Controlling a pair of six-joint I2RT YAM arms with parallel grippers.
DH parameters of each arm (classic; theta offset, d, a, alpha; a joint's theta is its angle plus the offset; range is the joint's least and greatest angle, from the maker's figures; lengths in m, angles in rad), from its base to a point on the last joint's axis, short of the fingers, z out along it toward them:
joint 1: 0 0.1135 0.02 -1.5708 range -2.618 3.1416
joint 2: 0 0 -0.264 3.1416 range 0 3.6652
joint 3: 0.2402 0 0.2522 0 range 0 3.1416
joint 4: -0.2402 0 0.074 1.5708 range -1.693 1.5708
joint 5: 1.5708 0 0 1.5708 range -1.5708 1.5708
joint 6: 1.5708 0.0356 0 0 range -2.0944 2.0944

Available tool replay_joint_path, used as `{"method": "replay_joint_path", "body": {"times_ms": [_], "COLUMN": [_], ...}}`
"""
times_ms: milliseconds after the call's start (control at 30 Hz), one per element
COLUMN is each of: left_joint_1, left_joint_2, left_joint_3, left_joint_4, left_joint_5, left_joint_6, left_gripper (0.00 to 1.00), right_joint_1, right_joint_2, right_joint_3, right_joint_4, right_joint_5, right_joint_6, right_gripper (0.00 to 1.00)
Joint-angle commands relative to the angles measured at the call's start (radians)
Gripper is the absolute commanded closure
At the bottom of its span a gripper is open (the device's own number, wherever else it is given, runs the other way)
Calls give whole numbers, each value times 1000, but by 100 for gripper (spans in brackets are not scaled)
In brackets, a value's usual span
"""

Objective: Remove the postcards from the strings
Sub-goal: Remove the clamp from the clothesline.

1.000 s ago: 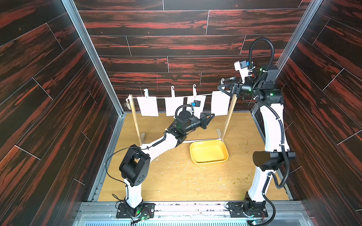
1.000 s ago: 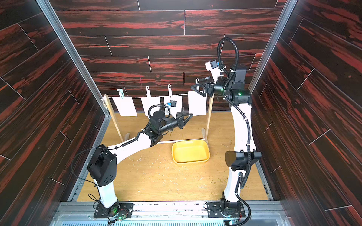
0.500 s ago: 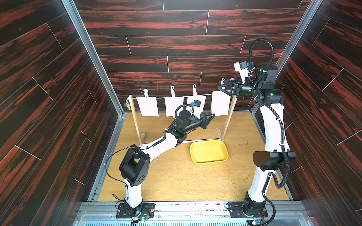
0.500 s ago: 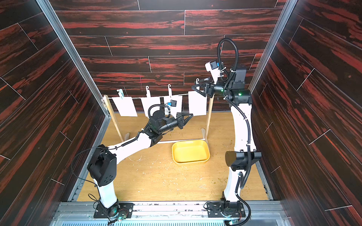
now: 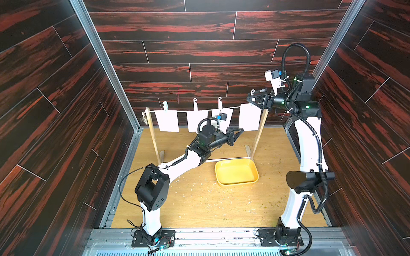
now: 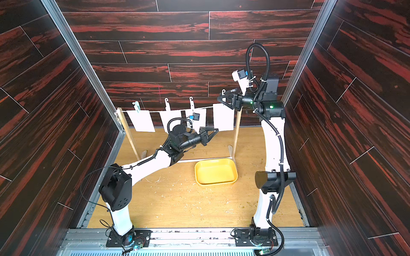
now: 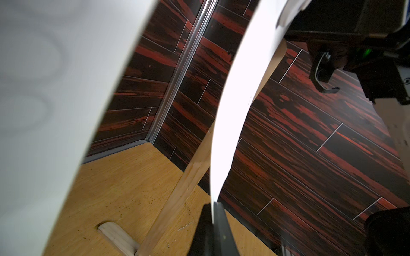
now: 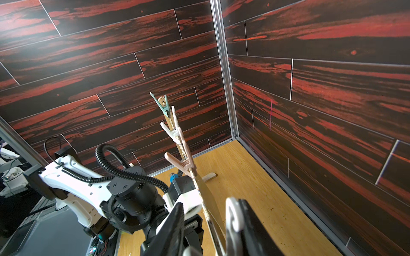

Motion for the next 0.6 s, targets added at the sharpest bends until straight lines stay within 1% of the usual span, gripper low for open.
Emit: {"method": "replay_joint_path", "body": {"times_ms": [0,233,267,567], "left_joint_1": [2,3,4,3], "left_joint_2": [-36,-35,-33,-29], "left_joint_3": [22,20,21,10], "left_joint_4": [44,41,41,41], "left_joint_5": [23,20,20,18], "left_joint_6": [-14,-16,-17,-19], "left_gripper": [100,100,100,100], "right_joint_1": [14,14,14,13], "right_joint_2": [-3,-11,-12,-29], "right_joint_3": [3,0,0,1], "right_joint_4": [-31,-15,-13,3], "right_joint_5": [-40,-44,-43,-19], "right_joint_6": [-1,9,9,16], "right_gripper": [62,70,73,79]}}
